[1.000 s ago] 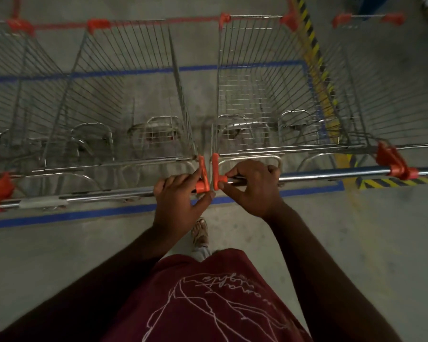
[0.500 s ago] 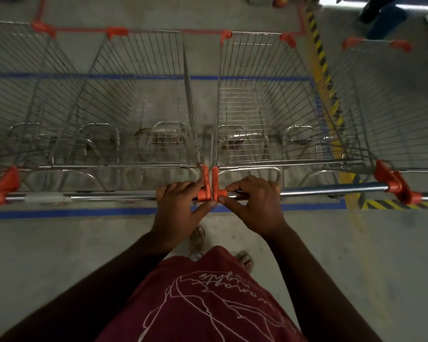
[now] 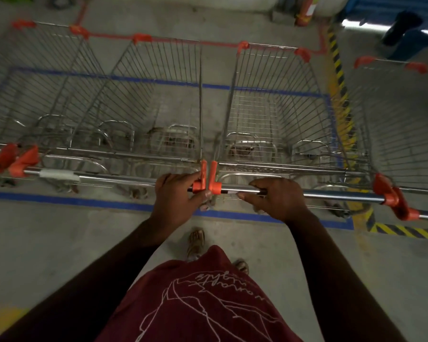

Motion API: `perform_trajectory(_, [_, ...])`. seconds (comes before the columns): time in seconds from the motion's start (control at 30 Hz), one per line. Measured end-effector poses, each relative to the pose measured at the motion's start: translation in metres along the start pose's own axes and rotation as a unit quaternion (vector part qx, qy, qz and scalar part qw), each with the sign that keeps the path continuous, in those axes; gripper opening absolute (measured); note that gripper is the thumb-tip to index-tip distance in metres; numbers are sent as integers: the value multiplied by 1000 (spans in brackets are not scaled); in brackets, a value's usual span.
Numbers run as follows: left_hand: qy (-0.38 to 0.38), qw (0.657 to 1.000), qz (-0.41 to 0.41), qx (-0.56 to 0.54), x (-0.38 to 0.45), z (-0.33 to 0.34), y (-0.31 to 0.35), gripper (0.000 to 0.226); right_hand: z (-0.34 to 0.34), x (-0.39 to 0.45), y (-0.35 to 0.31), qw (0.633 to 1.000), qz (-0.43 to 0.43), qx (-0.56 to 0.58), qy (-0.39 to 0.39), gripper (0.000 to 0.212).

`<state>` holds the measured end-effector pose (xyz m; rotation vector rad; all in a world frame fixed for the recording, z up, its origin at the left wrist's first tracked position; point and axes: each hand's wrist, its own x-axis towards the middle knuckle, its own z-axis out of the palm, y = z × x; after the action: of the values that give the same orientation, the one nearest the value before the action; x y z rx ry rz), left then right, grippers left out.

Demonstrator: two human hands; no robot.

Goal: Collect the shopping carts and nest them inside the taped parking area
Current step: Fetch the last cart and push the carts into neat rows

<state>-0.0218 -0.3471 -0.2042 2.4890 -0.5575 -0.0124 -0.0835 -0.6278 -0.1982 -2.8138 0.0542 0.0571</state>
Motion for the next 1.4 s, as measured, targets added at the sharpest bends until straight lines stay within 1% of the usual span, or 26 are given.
perform_trajectory(0.1, [6, 1000, 6, 5, -1, 0, 0, 55, -8, 1, 2, 999, 18, 25, -31, 76])
perform_trajectory(0.13, [4, 1000, 7, 5, -1, 1, 0, 55, -10, 1, 3, 999, 12, 25, -31, 74])
perform_trajectory(0.17, [2, 1000, 8, 4, 0, 1, 0, 55, -11, 0, 3, 999, -5, 32, -21, 67])
perform_trajectory(0.23, [-1, 1000, 7, -7, 1, 2, 1, 51, -9, -5, 5, 993, -72, 79, 43, 46])
perform_trajectory(0.27, [5, 1000, 12, -19, 1, 3, 4, 48, -8, -10, 6, 987, -96, 107, 78, 39])
perform_trajectory(0.3, [16, 999, 22, -33, 2, 5, 9, 44, -9, -16, 8, 981, -101, 131, 104, 37])
perform_trajectory(0.4, [48, 993, 80, -67, 3, 14, 41, 36, -18, -37, 20, 972, -74, 173, 142, 35])
perform_trajectory(0.47, [43, 989, 116, -78, 5, 21, 74, 34, -27, -54, 31, 966, -59, 195, 159, 31])
perform_trajectory(0.6, [-24, 984, 136, -112, 11, 48, 137, 37, -49, -89, 64, 955, -32, 216, 201, 29])
perform_trajectory(0.73, [-54, 976, 174, -120, 14, 87, 186, 37, -67, -127, 105, 942, 13, 237, 236, 29])
perform_trajectory(0.8, [-76, 973, 179, -122, 16, 100, 208, 37, -76, -144, 123, 934, 28, 247, 258, 27])
perform_trajectory(0.93, [-116, 966, 194, -126, 23, 124, 246, 38, -89, -164, 160, 924, 39, 217, 313, 27])
perform_trajectory(0.97, [-127, 964, 198, -127, 28, 131, 254, 38, -90, -166, 174, 921, 52, 213, 323, 28])
perform_trajectory(1.03, [-147, 960, 201, -129, 41, 144, 268, 40, -93, -168, 204, 916, 105, 199, 333, 31])
perform_trajectory(1.1, [-168, 952, 209, -144, 56, 157, 282, 41, -96, -172, 241, 916, 175, 179, 313, 38])
perform_trajectory(1.17, [-175, 944, 225, -167, 70, 168, 297, 40, -99, -175, 275, 930, 219, 157, 250, 55])
perform_trajectory(1.23, [-176, 939, 237, -174, 84, 181, 312, 40, -95, -175, 302, 957, 208, 84, 183, 70])
perform_trajectory(1.27, [-178, 938, 241, -176, 91, 188, 319, 41, -92, -174, 311, 967, 197, 52, 151, 72])
perform_trajectory(1.33, [-191, 935, 241, -178, 101, 203, 326, 42, -87, -169, 326, 975, 195, 45, 91, 75])
perform_trajectory(1.4, [-208, 935, 235, -166, 108, 213, 332, 46, -90, -161, 337, 978, 187, 71, 64, 81])
